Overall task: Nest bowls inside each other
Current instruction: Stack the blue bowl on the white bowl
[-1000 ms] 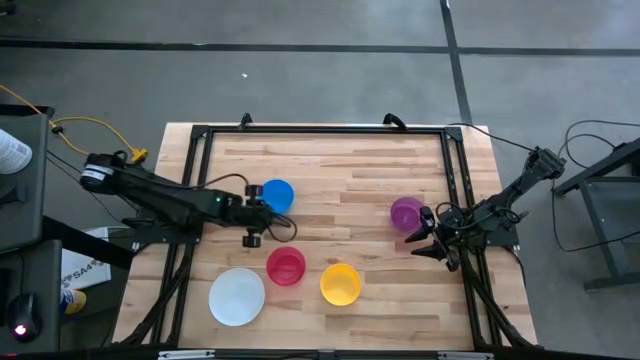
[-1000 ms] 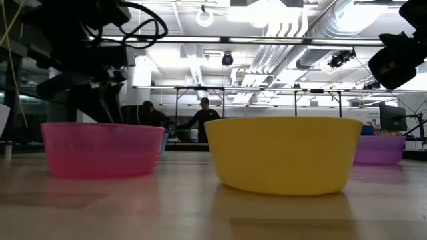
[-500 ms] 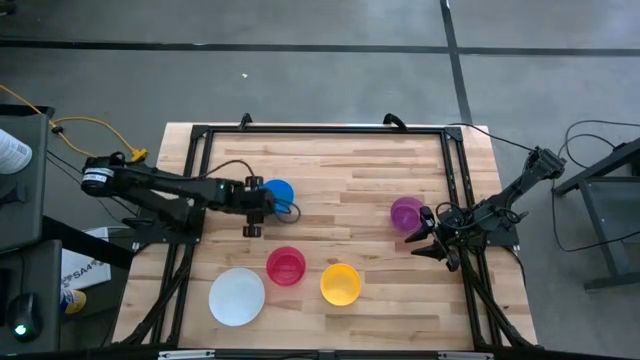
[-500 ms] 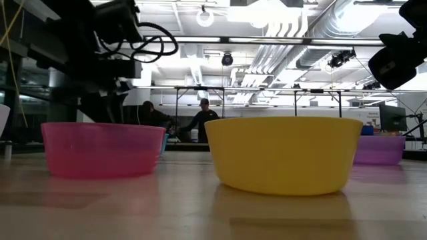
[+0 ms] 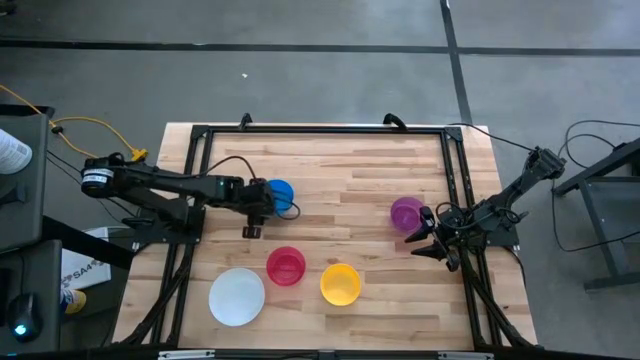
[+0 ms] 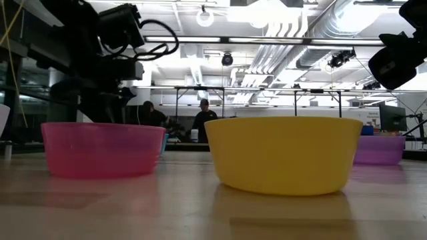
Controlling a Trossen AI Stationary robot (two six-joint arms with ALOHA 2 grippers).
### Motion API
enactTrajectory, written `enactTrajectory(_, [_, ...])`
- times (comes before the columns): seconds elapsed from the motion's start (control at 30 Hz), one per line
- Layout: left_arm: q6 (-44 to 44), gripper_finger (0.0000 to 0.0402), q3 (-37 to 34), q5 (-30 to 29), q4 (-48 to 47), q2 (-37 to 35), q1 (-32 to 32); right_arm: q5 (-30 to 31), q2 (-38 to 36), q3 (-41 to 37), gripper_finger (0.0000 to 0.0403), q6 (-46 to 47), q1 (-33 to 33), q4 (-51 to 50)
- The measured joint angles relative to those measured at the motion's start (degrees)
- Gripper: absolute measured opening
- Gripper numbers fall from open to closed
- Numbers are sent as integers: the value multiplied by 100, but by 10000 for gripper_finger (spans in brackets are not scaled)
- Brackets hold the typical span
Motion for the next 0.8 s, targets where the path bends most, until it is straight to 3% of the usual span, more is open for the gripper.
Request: enactTrajectory(0.8, [139, 136, 45, -217, -112, 4, 0, 0, 0, 0, 169, 140, -2, 2])
